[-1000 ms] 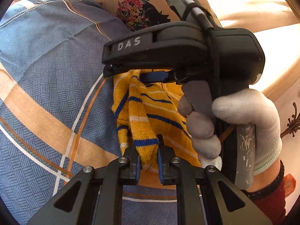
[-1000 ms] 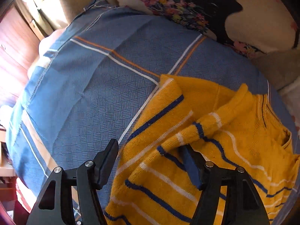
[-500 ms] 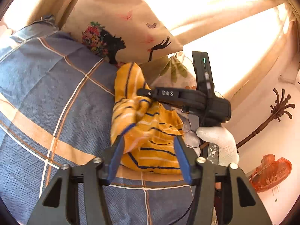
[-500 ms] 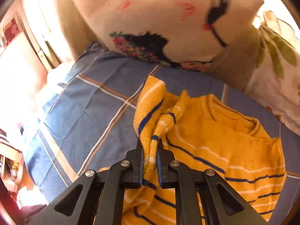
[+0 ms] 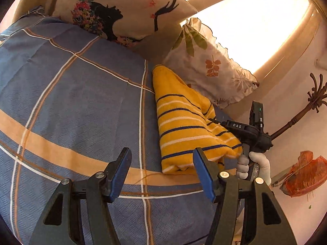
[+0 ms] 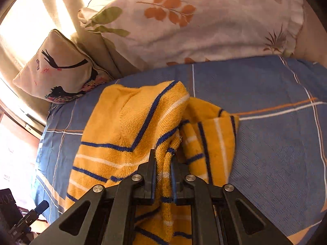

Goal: Fold small clothes

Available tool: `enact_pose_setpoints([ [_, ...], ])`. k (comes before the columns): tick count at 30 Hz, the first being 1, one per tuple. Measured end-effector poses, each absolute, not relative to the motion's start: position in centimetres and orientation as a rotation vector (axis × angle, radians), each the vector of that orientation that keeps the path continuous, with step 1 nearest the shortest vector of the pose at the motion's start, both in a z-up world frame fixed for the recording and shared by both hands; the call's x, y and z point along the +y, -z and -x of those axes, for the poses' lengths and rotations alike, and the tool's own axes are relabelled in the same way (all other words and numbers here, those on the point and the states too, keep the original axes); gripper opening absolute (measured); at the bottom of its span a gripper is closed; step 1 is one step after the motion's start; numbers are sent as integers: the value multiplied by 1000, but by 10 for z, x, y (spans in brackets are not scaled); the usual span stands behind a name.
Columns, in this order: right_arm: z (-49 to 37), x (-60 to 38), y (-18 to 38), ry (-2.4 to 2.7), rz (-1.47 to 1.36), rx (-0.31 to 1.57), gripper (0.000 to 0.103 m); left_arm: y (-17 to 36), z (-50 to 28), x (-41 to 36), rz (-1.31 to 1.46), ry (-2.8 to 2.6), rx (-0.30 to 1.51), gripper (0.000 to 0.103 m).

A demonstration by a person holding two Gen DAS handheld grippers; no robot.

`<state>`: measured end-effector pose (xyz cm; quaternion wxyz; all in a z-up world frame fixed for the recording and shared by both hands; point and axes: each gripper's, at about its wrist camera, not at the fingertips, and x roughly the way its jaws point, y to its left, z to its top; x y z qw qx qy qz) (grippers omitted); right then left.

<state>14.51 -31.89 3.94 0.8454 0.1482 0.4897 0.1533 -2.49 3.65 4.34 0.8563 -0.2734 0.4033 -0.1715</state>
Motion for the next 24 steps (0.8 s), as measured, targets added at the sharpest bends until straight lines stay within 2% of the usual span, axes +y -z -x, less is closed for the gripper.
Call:
enact_pose_setpoints([
  [3,-138,-344,-39,-270,-372,978,32,-42,13,16,540,371,887,61],
  [5,-126,-356,-55,-239,-367,894,35,-43,3,4,508,376,897,61],
  [7,-112,-362,-71,-289,-395,806,50,-44,-9,-9,480,378,900,61],
  [8,-106,-363,-77,-327,-433,782,61,-42,-17,-15,475,379,905,61],
  [12,-102,-344,-75,-417,-474,851,63,-20,-41,-42,458,380,972,61],
  [19,-106,-319,-27,-434,-481,978,63,-15,-34,-52,387,344,955,64],
  [20,-107,-315,-22,-452,-488,985,52,-16,-35,-51,393,345,960,64],
  [21,-107,-311,-19,-470,-483,994,30,-17,-35,-50,396,344,965,64],
  [23,-103,-312,-21,-477,-479,979,17,-21,-31,-47,405,350,968,64],
  [24,-100,-316,-25,-491,-491,960,15,-24,-28,-45,414,362,961,64],
])
